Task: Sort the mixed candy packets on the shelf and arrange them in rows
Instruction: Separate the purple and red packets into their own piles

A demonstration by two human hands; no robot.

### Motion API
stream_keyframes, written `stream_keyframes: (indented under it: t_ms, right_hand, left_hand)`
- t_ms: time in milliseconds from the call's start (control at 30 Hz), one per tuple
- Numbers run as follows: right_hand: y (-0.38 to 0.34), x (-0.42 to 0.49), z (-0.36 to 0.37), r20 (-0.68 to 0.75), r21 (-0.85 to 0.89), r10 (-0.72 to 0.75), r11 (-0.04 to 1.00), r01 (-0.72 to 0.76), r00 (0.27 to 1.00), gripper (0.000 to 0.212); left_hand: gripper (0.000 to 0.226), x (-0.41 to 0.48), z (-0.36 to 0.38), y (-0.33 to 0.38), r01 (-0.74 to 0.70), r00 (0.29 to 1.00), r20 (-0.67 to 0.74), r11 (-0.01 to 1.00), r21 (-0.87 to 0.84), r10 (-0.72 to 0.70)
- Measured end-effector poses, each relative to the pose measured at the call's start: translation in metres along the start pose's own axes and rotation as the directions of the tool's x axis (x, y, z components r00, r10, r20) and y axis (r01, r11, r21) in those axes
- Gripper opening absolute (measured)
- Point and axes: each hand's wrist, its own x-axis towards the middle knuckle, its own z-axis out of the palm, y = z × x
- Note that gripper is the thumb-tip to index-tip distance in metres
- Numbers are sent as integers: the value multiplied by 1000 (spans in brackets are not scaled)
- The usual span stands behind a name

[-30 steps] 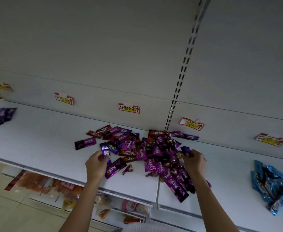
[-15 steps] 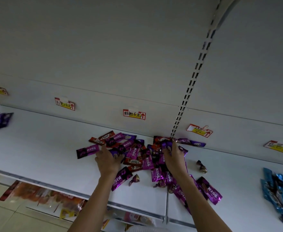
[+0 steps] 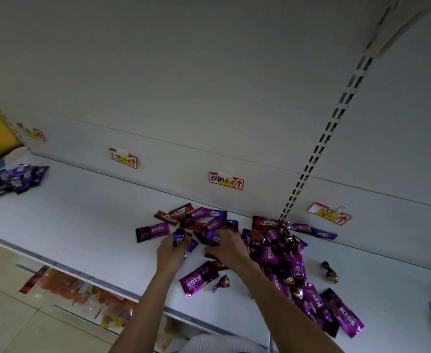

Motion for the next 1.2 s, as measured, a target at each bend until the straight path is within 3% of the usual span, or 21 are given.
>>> stream_keyframes:
  t_ms: [67,167,433,533,700,833,867,933,1000,1100,1133,1200]
  right_hand:
    - [-6,7,8,-4,-168,31,985,-31,1000,18]
    - [-13,12,13,-79,-316,39,947,-62,996,28]
    - [-10,7,14,-136,-209,108,969,-135,985,39]
    - [-12,9,13,-167,-124,125,981,-146,978,41]
    - [-22,12,18,-120,-305,83,945,-116,989,44]
    - [-26,5,27,-159,-389,15,918,-77,987,29]
    - [-27,3,28,-176,-410,4,909,-77,984,27]
    - [-28,1,30,-194,-406,-11,911,-70,981,27]
    - [-25,-2,30,-245,-290,-5,954,-69,969,26]
    - [-25,-15,23,-330,124,69,992,-30,941,3]
    - [-28,-22,20,-298,306,147,951,-52,943,5]
    - [-35,-36,14,-158,656,253,749,-90,955,4]
  left_hand:
    - [13,-1,-7,5,20,999,31,993,-120,-16]
    - [6,4,-18,7,61,997,63,970,-235,-47]
    - [34,6,-39,19,153,977,199,887,-435,-71]
    - [35,6,-45,24,215,968,229,802,-557,-101]
    - [32,-1,-55,26,334,932,339,655,-678,-125]
    - [35,-4,-59,19,386,917,374,557,-736,-140]
    - [33,-5,-59,20,381,920,362,565,-732,-152]
    - [26,-6,-59,20,332,940,290,680,-653,-180]
    - [18,-6,-61,20,262,962,202,833,-487,-184]
    - [7,-10,-67,20,162,978,173,948,-275,-117]
    - [6,-11,-69,19,131,981,169,971,-200,-98]
    - [8,-16,-74,21,80,988,143,992,-97,-65]
